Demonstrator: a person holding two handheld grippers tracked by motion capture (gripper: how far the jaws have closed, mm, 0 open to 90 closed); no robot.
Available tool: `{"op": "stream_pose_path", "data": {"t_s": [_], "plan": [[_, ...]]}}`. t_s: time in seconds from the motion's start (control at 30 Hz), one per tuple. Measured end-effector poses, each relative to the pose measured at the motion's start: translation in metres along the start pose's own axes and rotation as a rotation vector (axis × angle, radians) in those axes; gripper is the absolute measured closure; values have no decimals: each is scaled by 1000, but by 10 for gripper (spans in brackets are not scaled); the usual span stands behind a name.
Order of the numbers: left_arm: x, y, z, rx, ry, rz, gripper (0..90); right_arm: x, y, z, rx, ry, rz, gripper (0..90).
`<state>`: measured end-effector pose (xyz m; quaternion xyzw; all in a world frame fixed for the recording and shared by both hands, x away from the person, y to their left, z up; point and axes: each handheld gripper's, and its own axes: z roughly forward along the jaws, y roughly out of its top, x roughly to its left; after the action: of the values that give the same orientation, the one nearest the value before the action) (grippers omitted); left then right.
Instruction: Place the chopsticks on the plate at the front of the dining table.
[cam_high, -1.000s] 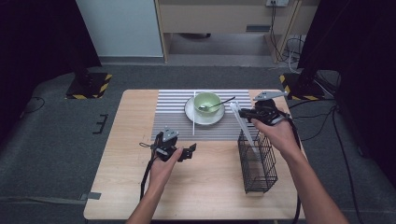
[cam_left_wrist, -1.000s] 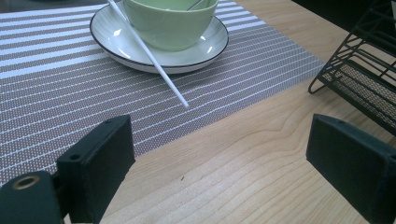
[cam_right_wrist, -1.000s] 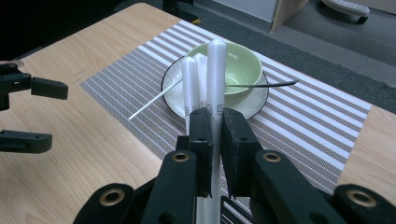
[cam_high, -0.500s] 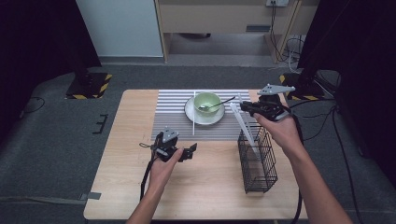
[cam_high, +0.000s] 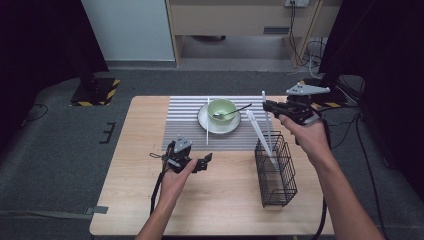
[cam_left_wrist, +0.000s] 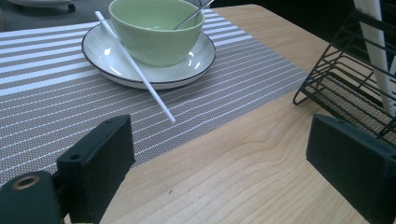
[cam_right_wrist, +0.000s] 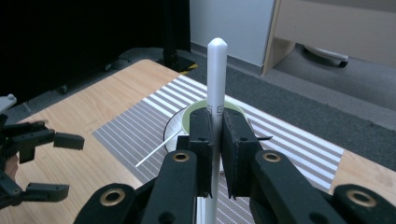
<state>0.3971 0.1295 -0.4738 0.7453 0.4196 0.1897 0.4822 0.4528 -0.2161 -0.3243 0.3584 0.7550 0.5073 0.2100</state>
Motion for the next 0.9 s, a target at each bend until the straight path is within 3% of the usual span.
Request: {"op": "stream_pose_path", "data": {"t_s": [0.4,0.9], "plan": [[-6,5,-1,-32,-25,19,90,1,21,-22,-99,-4,4,834],[-8,7,-5,-65,-34,13,101,19,48,-35,-179,20,-23,834]]}}
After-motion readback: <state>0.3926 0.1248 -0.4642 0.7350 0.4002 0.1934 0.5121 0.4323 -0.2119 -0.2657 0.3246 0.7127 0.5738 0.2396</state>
